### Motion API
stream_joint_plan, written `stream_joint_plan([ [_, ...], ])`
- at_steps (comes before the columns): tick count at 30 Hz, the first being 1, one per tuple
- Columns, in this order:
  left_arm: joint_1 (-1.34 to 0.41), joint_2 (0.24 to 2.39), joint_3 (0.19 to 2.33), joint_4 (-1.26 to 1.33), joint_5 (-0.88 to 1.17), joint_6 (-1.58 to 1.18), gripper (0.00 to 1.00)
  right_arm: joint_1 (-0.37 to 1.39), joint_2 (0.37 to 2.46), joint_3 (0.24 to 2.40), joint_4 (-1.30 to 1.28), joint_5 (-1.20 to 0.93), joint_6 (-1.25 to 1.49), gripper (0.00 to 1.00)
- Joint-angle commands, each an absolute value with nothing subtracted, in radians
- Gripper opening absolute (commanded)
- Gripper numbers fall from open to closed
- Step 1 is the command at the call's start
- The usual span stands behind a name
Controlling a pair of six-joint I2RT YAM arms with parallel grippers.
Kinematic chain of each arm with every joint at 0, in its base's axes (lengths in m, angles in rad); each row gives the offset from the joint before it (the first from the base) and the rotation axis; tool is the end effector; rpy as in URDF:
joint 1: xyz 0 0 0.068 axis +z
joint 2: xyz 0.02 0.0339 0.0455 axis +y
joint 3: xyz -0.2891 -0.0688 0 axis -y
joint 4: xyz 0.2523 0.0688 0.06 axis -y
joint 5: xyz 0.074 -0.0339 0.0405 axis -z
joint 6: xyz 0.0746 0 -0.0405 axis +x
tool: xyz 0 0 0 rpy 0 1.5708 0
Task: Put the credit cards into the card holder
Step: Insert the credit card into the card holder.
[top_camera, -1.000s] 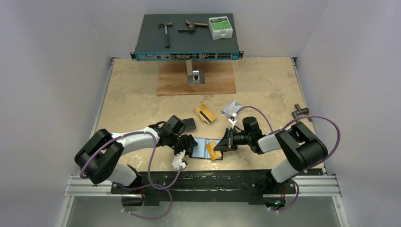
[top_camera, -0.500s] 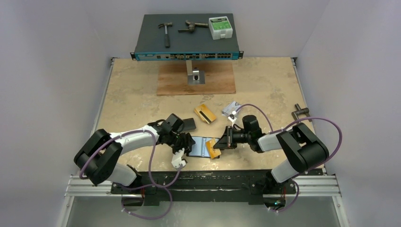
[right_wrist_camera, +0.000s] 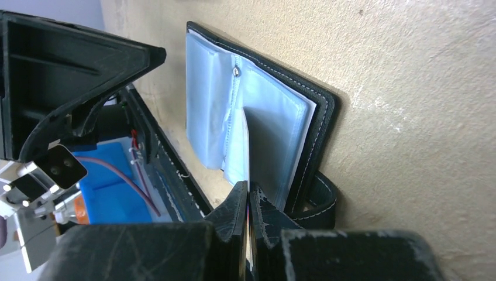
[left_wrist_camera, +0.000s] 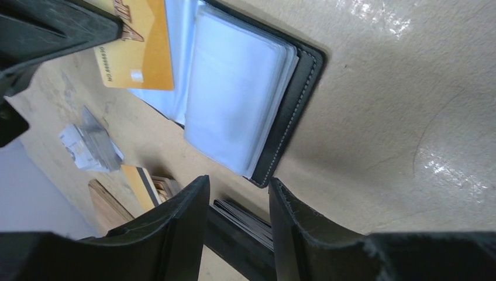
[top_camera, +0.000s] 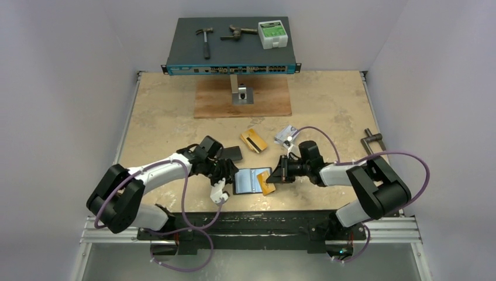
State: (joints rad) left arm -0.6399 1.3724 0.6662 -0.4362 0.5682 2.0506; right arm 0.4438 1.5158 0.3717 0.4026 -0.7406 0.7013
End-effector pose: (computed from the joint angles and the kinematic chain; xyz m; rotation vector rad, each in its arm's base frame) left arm 0.1772 -0.1819 0.1543 2.4226 0.3962 -0.1992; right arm 0.2117 0.1564 0.1102 -0.1015 2.5041 1.3952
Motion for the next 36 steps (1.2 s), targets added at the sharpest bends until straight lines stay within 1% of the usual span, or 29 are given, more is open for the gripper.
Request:
stream_joint_plan([
  [1,-0.622,1.426,0.706,-0.463,0.580,2.394,0.42,0.440,1.459,0.399,0.288,-0.659,0.623,0.00],
  [8,-0.622,1.511,0.733,-0.393,0.593,2.442,0.43,0.439,1.406,0.382,0.221,-0.634,0.599,0.00],
  [14,-0.664,1.552,0.749,-0.370,0.621,2.458,0.39,0.439,1.356,0.337,0.192,-0.608,0.598,0.00],
  [24,-0.734,1.603,0.776,-0.360,0.636,2.475,0.33,0.435,1.170,0.316,0.130,-0.574,0.660,0.00],
  [28,-0.747,1.593,0.762,-0.341,0.639,2.455,0.32,0.434,1.216,0.323,0.162,-0.601,0.657,0.00],
  [36,-0.746,1.540,0.708,-0.266,0.626,2.371,0.33,0.431,1.314,0.284,0.334,-0.685,0.706,0.00],
])
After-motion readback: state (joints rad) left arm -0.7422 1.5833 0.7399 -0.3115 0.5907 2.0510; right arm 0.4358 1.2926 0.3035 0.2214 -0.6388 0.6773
